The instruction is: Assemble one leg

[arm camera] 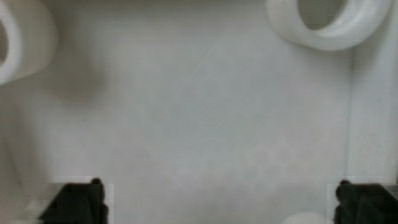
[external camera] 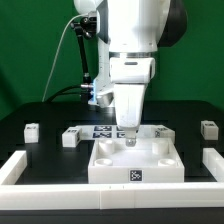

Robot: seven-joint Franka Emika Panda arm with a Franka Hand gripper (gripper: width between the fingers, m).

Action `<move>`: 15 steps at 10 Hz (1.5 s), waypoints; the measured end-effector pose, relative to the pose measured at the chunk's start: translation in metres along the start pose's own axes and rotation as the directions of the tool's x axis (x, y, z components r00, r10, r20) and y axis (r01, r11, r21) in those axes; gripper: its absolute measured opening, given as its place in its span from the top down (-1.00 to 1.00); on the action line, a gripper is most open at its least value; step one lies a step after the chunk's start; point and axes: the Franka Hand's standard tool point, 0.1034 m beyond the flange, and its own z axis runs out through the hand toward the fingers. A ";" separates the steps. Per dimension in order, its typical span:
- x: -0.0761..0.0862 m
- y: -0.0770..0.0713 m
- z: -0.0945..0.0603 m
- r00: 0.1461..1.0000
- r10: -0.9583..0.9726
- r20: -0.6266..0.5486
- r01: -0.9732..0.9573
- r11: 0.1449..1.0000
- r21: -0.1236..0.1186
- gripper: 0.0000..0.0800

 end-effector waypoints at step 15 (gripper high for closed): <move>-0.005 -0.056 0.041 0.999 -0.011 -0.034 0.011 1.000 0.015 0.06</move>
Offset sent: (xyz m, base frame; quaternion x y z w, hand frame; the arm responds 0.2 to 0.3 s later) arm -0.0477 0.0180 -0.0173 -0.0022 0.0175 -0.0568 0.9982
